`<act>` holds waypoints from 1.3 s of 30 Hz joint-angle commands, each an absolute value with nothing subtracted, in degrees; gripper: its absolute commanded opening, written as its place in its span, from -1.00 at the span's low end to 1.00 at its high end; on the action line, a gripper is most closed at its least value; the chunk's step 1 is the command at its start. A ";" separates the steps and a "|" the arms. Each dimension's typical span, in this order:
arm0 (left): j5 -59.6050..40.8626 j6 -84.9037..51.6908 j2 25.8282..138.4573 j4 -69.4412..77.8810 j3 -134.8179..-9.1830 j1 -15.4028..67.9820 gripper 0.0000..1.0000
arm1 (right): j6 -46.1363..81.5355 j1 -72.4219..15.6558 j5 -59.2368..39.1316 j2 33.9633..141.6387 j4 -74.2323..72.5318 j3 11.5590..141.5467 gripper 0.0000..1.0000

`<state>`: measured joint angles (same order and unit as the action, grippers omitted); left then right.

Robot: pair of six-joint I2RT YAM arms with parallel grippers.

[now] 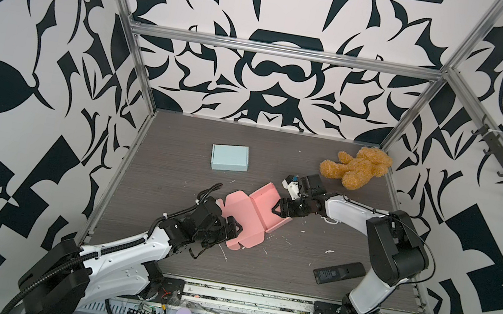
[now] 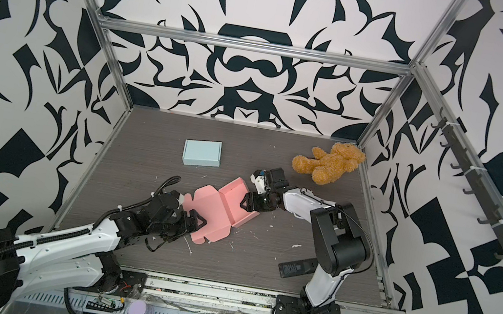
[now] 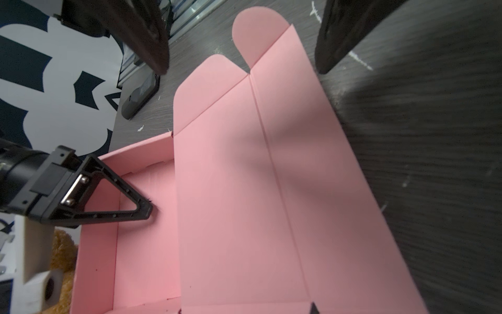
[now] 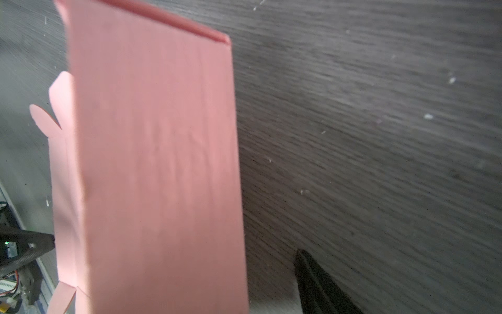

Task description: Fold the paper box

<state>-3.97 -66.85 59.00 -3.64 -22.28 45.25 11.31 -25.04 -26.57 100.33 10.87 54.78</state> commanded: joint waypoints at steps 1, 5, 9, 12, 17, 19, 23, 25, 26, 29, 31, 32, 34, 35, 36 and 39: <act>-2.21 -70.41 59.25 0.17 -19.66 44.85 0.72 | 11.58 -24.79 -26.63 99.55 10.46 54.32 0.37; -3.09 -72.34 60.55 6.13 -17.31 44.18 0.62 | 11.60 -24.79 -26.73 99.65 10.55 54.32 0.37; -4.68 -73.82 63.02 10.92 -16.83 43.95 0.60 | 11.60 -24.78 -26.74 99.65 10.59 54.34 0.37; -4.97 -74.12 64.88 13.69 -16.70 43.95 0.58 | 11.60 -24.78 -26.68 99.62 10.63 54.36 0.38; -5.35 -74.68 66.88 16.44 -16.89 43.94 0.22 | 11.60 -24.79 -26.74 99.45 10.89 54.40 0.39; -5.30 -74.87 67.13 16.44 -17.01 43.95 0.08 | 11.60 -24.82 -26.72 99.15 10.95 54.40 0.40; -4.86 -75.25 66.42 15.48 -16.92 43.95 -0.12 | 11.60 -24.79 -26.79 98.77 10.93 54.23 0.44; -4.51 -75.36 65.94 14.54 -16.97 43.94 -0.26 | 11.62 -24.79 -26.81 98.45 10.96 54.13 0.46; -4.35 -75.42 65.68 14.10 -17.04 43.95 -0.30 | 11.69 -24.77 -26.81 98.29 10.98 54.14 0.47; -3.82 -75.44 64.90 11.81 -17.43 43.95 -0.42 | 11.63 -24.81 -26.73 97.46 11.05 53.97 0.52; -3.56 -75.29 64.34 10.22 -17.82 43.95 -0.46 | 11.80 -24.79 -26.81 96.91 11.12 53.65 0.58; -3.36 -75.11 63.94 9.34 -18.12 43.95 -0.49 | 11.93 -24.85 -26.89 96.53 10.99 53.44 0.64; -2.93 -74.89 63.23 7.77 -18.50 43.95 -0.55 | 12.20 -24.73 -27.07 95.54 10.69 52.69 0.80; -2.71 -74.82 62.82 6.89 -18.70 43.95 -0.58 | 12.38 -24.79 -27.01 94.92 10.53 52.25 0.94; -2.56 -74.83 62.61 6.33 -18.81 43.95 -0.60 | 12.41 -24.79 -26.90 94.39 10.57 51.98 0.97; -2.04 -74.52 61.55 4.48 -19.31 43.95 -0.64 | 12.43 -24.76 -25.89 92.39 11.07 51.19 0.97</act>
<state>-3.60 -74.72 62.83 7.84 -17.65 44.21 12.29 -24.84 -26.50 95.50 10.98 51.57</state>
